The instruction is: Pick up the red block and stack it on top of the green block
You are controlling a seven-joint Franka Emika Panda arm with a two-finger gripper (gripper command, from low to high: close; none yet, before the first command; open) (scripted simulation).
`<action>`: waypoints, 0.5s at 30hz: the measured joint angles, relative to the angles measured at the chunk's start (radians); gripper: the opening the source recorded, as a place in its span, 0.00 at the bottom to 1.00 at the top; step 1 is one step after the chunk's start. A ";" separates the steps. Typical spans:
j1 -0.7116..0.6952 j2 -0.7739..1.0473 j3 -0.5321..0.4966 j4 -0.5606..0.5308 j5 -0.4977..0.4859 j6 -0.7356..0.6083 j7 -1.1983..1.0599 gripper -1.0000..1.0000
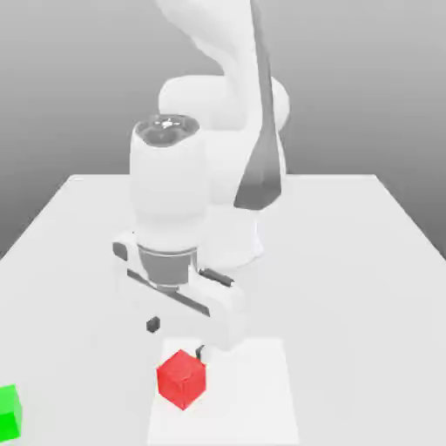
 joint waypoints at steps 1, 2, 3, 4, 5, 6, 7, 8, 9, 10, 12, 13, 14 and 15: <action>0.003 0.036 -0.004 0.004 -0.004 0.030 0.004 0.50; 0.007 0.072 -0.009 0.009 -0.009 0.060 0.008 0.50; 0.012 0.109 -0.015 0.014 -0.014 0.092 0.012 0.50; 0.014 0.129 -0.018 0.017 -0.017 0.108 0.014 0.00; 0.014 0.129 -0.018 0.017 -0.017 0.108 0.014 0.00; 0.014 0.129 -0.018 0.017 -0.017 0.108 0.015 0.00; 0.014 0.129 -0.018 0.017 -0.017 0.109 0.015 0.00; 0.014 0.129 -0.018 0.017 -0.018 0.109 0.015 0.00; 0.014 0.129 -0.018 0.017 -0.019 0.110 0.016 0.00; 0.015 0.138 -0.019 0.018 -0.020 0.118 0.017 0.00; 0.010 0.100 -0.013 0.013 -0.014 0.085 0.013 0.00; 0.008 0.070 -0.009 0.008 -0.009 0.059 0.009 0.00; 0.006 0.036 -0.006 0.003 -0.003 0.031 0.005 0.00; 0.005 0.002 -0.004 -0.002 0.003 0.001 0.001 0.00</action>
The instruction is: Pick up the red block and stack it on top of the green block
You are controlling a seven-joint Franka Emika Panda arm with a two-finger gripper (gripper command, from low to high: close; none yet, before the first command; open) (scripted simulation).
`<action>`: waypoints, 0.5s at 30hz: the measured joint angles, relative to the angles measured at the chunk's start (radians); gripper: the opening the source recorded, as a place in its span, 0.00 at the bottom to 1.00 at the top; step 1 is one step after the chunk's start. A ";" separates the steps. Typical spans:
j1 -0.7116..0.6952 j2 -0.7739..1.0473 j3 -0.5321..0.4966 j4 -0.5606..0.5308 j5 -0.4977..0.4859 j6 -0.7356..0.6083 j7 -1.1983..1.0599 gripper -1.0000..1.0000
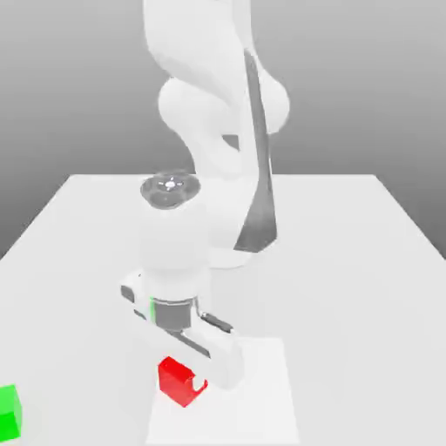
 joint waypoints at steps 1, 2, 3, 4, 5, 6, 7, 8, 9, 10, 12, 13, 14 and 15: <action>-0.001 -0.035 0.002 -0.005 0.005 -0.030 -0.004 0.00; -0.005 -0.061 0.000 -0.003 0.010 -0.059 -0.005 0.00; -0.018 -0.060 -0.011 0.021 0.017 -0.081 -0.002 0.00; -0.034 -0.050 -0.024 0.052 0.025 -0.102 0.004 0.00; -0.050 -0.038 -0.039 0.085 0.032 -0.123 0.011 0.00; -0.066 -0.023 -0.055 0.120 0.040 -0.143 0.018 0.00; -0.082 -0.007 -0.071 0.156 0.047 -0.164 0.025 0.00; -0.099 0.009 -0.088 0.192 0.055 -0.184 0.032 0.00; -0.116 0.025 -0.105 0.228 0.062 -0.204 0.040 0.00; -0.134 0.042 -0.121 0.264 0.069 -0.224 0.048 0.00; -0.168 0.076 -0.155 0.337 0.083 -0.264 0.064 0.00; -0.186 0.093 -0.172 0.373 0.090 -0.284 0.072 0.00; -0.204 0.110 -0.188 0.409 0.097 -0.303 0.080 0.00; -0.216 0.134 -0.197 0.433 0.106 -0.303 0.083 0.00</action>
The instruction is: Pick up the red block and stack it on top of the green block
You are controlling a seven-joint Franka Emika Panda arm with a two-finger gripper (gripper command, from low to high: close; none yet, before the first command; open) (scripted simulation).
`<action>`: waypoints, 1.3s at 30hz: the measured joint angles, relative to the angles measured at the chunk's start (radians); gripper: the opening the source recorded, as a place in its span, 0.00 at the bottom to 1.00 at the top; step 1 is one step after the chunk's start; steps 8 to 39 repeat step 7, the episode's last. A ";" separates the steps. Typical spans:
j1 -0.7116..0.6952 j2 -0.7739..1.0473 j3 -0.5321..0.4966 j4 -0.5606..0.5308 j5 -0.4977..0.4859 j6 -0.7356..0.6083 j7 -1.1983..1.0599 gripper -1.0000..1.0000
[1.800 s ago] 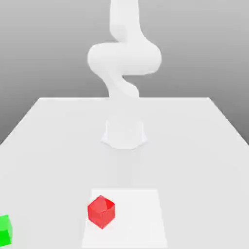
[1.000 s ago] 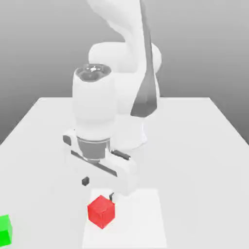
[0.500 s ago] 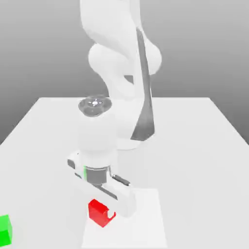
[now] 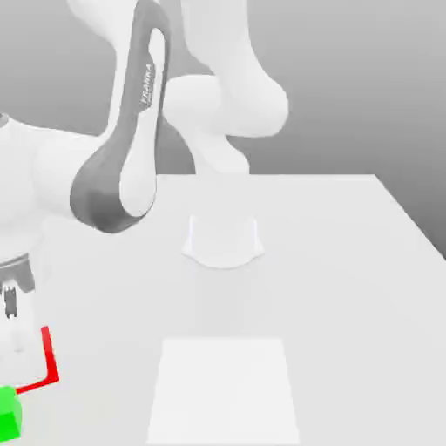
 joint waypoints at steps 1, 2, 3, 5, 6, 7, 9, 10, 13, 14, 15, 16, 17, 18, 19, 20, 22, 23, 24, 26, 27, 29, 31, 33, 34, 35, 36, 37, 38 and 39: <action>-0.008 0.030 -0.002 0.013 0.009 0.016 -0.003 0.00; -0.015 0.064 0.001 0.021 0.019 0.042 -0.007 0.00; -0.021 0.098 0.006 0.025 0.029 0.071 -0.013 0.00; -0.026 0.125 0.011 0.028 0.036 0.095 -0.017 1.00; -0.026 0.125 0.011 0.028 0.036 0.095 -0.017 1.00; -0.026 0.125 0.011 0.028 0.036 0.095 -0.017 1.00; -0.026 0.125 0.011 0.028 0.036 0.095 -0.017 1.00; -0.026 0.125 0.011 0.028 0.036 0.095 -0.017 1.00; -0.026 0.125 0.011 0.028 0.036 0.095 -0.017 1.00; -0.026 0.125 0.011 0.028 0.036 0.095 -0.017 1.00; -0.026 0.125 0.011 0.028 0.036 0.095 -0.017 1.00; -0.026 0.125 0.011 0.028 0.036 0.095 -0.017 1.00; -0.026 0.125 0.011 0.028 0.036 0.095 -0.017 1.00; -0.026 0.125 0.011 0.028 0.036 0.095 -0.017 1.00; -0.026 0.125 0.011 0.028 0.036 0.095 -0.017 1.00; -0.026 0.125 0.011 0.028 0.036 0.095 -0.017 1.00; -0.026 0.125 0.011 0.028 0.036 0.095 -0.017 1.00; -0.026 0.125 0.011 0.028 0.036 0.095 -0.017 1.00; -0.026 0.125 0.011 0.028 0.036 0.095 -0.017 1.00; -0.026 0.125 0.011 0.028 0.036 0.095 -0.017 1.00; -0.026 0.125 0.011 0.028 0.036 0.095 -0.017 1.00; -0.026 0.125 0.011 0.028 0.036 0.095 -0.017 1.00; -0.026 0.125 0.011 0.028 0.036 0.095 -0.017 1.00; -0.026 0.125 0.011 0.028 0.036 0.095 -0.017 1.00; -0.026 0.125 0.011 0.028 0.036 0.095 -0.017 1.00; -0.026 0.125 0.011 0.028 0.036 0.095 -0.017 1.00; -0.026 0.125 0.011 0.028 0.036 0.095 -0.017 1.00; -0.026 0.125 0.011 0.028 0.036 0.095 -0.017 1.00; -0.026 0.125 0.011 0.028 0.036 0.095 -0.017 1.00; -0.026 0.125 0.011 0.028 0.036 0.095 -0.017 1.00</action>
